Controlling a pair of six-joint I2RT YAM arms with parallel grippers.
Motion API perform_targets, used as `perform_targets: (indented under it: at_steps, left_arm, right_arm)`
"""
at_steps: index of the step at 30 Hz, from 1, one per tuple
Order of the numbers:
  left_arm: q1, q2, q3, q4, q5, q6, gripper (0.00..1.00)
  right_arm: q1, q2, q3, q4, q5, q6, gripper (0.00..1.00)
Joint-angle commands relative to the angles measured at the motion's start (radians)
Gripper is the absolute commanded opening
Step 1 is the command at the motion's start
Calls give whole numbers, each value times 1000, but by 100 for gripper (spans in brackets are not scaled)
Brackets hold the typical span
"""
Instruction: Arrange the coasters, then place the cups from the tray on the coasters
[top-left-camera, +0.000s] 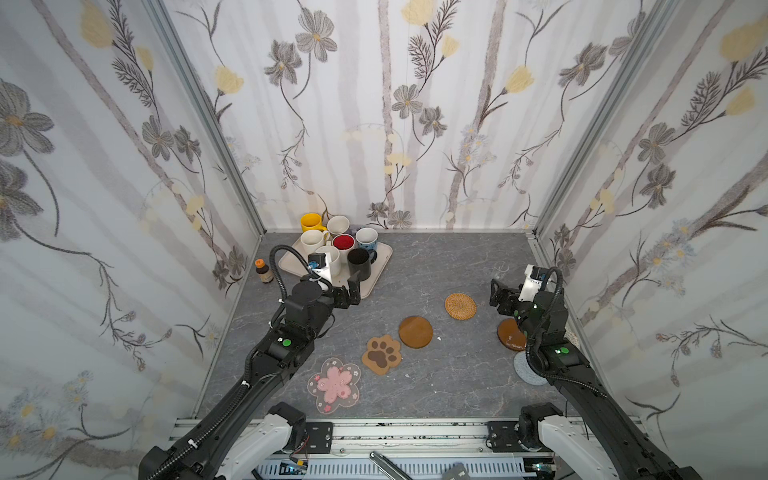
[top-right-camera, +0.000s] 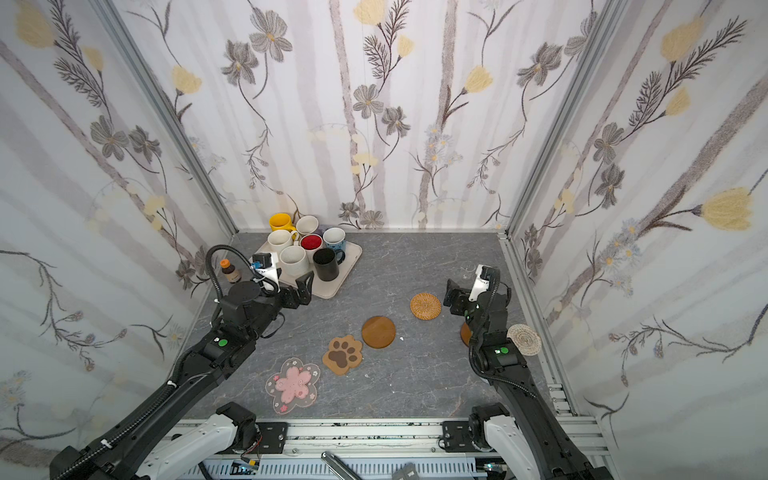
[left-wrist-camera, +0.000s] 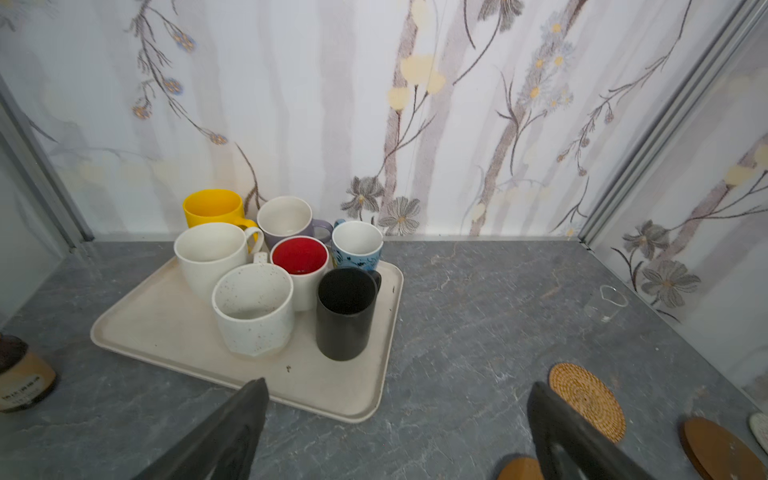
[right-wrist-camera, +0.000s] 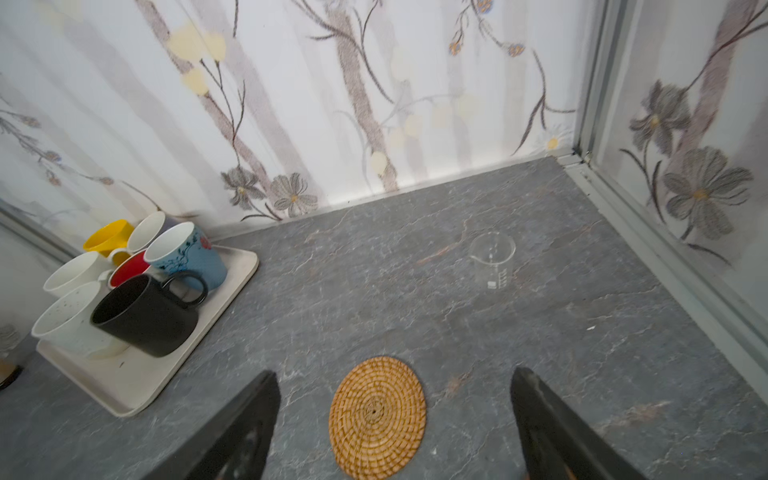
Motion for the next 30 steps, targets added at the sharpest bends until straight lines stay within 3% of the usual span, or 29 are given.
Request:
perform_targets:
  at_steps: [1, 5, 10, 12, 19, 30]
  left_arm:
    - [-55, 17, -5, -62, -59, -135, 100]
    - [-112, 93, 17, -55, -91, -202, 100]
    - [-164, 223, 66, -7, -105, -220, 100]
    - [-166, 263, 61, 47, -96, -228, 100]
    - [-169, 324, -51, 346, -43, -279, 100]
    - [-177, 416, -129, 568, -92, -299, 100]
  right_arm:
    - [30, 24, 16, -66, -32, 33, 78]
    - [47, 131, 61, -115, -48, 50, 59]
    - [57, 286, 124, -148, -77, 78, 22]
    - [66, 355, 153, -160, -80, 84, 15]
    - [96, 613, 268, -168, -91, 93, 11]
    - [109, 853, 322, -132, -118, 107, 7]
